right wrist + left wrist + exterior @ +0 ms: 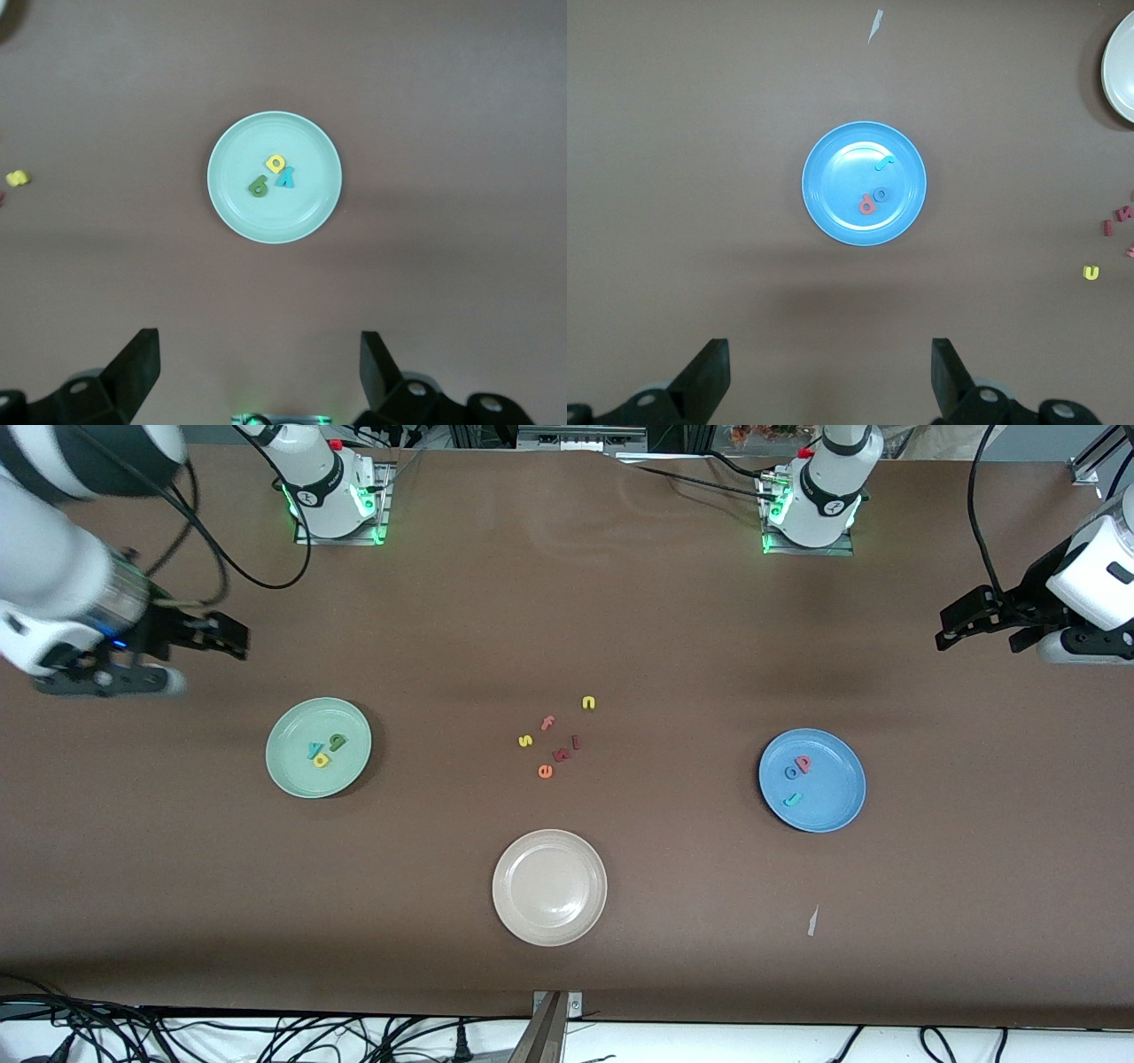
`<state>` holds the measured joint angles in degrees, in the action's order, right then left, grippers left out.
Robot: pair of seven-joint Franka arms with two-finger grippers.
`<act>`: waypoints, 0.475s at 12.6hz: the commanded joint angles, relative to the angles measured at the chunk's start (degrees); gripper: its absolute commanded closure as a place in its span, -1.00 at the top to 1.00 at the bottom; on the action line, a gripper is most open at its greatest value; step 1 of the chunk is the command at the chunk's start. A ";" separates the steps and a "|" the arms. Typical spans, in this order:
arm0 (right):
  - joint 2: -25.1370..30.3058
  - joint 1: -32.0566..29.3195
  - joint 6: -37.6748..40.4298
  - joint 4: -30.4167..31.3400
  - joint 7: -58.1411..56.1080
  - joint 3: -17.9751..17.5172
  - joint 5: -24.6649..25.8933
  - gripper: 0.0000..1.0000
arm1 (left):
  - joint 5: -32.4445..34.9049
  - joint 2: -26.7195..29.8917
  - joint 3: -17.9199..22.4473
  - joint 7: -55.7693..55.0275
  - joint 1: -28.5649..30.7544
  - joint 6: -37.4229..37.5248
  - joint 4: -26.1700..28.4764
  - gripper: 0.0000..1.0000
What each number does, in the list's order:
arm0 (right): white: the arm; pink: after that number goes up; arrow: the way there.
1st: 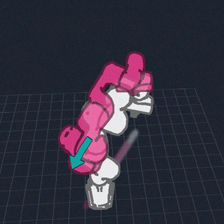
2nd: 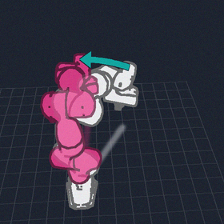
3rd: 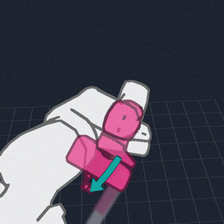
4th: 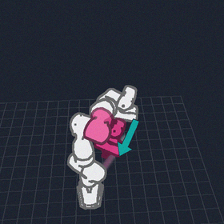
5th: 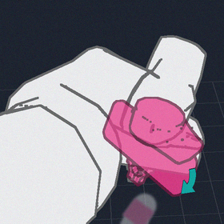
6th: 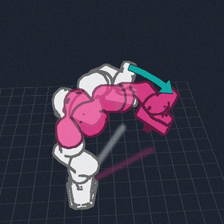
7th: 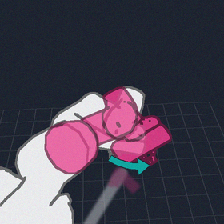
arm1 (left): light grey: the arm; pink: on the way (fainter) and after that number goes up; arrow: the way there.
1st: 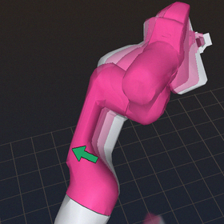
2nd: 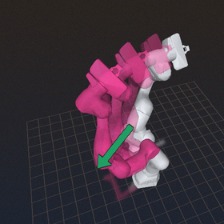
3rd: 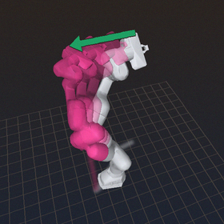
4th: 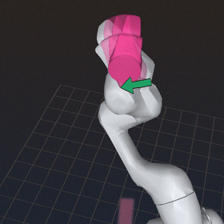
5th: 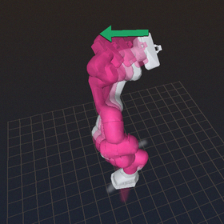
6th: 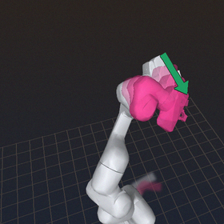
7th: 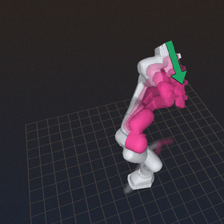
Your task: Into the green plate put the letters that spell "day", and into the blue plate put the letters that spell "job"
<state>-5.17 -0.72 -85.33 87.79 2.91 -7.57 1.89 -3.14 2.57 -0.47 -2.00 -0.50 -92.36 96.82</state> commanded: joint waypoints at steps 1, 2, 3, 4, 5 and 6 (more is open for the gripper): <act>1.04 -0.25 1.30 -0.52 -6.07 5.71 -4.17 0.99 | 1.20 -0.02 0.03 0.77 -0.12 0.34 -0.85 1.00; 1.04 -0.25 1.30 -0.60 -5.64 5.72 -4.09 1.00 | 1.29 -0.11 0.03 0.77 -0.12 0.34 -0.85 1.00; 1.04 -0.25 1.04 -0.60 -5.46 5.55 -4.17 1.00 | 1.29 -0.11 0.03 0.77 -0.12 0.34 -0.85 1.00; 1.04 -0.25 1.13 -0.78 -5.46 5.55 -4.26 1.00 | 1.29 -0.11 0.03 0.77 -0.12 0.34 -0.85 1.00; 0.87 -0.25 1.30 -1.65 -5.46 5.37 -4.18 1.00 | 1.29 -0.11 0.11 0.77 -0.03 0.34 -0.85 1.00; 0.69 -0.16 1.48 -2.62 -5.63 5.37 -3.83 1.00 | 1.29 -0.20 0.11 0.77 -0.03 0.34 -0.85 1.00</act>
<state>-4.08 -1.04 -84.83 87.54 -2.57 -2.07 -1.44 -3.14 2.57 -0.46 -2.00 -0.49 -92.36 96.81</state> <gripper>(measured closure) 0.000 0.000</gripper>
